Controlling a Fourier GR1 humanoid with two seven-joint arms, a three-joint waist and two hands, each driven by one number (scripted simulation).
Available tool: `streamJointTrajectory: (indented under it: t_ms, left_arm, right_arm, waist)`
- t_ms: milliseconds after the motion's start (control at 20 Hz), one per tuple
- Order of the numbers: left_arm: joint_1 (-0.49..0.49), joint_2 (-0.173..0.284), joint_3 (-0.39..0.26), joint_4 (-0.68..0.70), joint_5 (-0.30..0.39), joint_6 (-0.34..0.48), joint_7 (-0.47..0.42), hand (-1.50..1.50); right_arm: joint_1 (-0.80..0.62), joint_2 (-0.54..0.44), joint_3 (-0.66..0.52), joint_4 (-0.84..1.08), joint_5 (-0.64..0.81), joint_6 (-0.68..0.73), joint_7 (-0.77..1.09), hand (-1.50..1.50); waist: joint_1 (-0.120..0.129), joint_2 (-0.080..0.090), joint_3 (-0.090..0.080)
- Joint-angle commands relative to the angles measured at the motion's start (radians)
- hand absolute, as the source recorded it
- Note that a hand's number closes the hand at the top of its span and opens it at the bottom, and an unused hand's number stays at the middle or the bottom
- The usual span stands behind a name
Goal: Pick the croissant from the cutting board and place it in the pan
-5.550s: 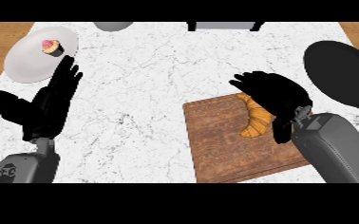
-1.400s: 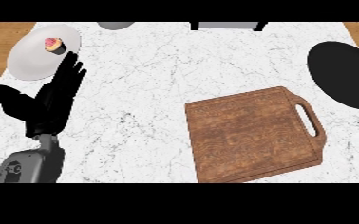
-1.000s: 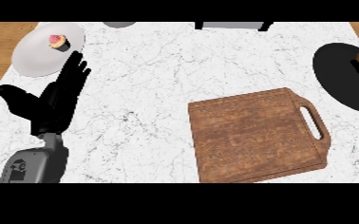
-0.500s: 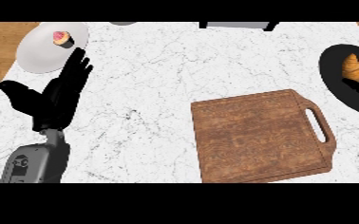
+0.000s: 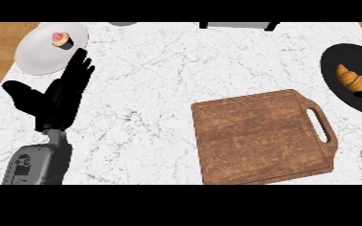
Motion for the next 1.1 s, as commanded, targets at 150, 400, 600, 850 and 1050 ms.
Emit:
streamJointTrajectory:
  t_ms: [150,400,600,850,1050]
  left_arm:
    - [0.022,-0.008,0.021,0.014,-0.008,0.028,-0.014,0.0]
    - [0.038,0.016,0.021,-0.019,0.017,-0.017,-0.007,0.0]
    - [0.047,0.002,0.021,-0.008,0.002,0.009,-0.009,0.0]
    - [0.023,-0.006,0.021,0.0,-0.009,0.027,-0.008,0.0]
    - [0.044,0.031,0.043,-0.026,0.012,-0.007,-0.008,0.0]
  right_arm:
    - [0.017,-0.114,-0.183,0.048,-0.194,0.216,-0.111,-1.5]
    - [0.085,-0.203,-0.269,0.091,-0.286,0.406,-0.133,-1.5]
    - [0.152,-0.259,-0.315,0.109,-0.338,0.577,-0.19,-1.5]
    - [0.245,-0.301,-0.307,0.085,-0.342,0.716,-0.248,-1.5]
    - [0.305,-0.305,-0.323,0.065,-0.37,0.73,-0.266,-1.5]
  waist:
    - [-0.029,-0.006,0.0]
    - [-0.028,-0.009,0.001]
    - [-0.041,-0.008,0.002]
    - [-0.049,-0.008,0.004]
    - [-0.043,-0.013,0.003]
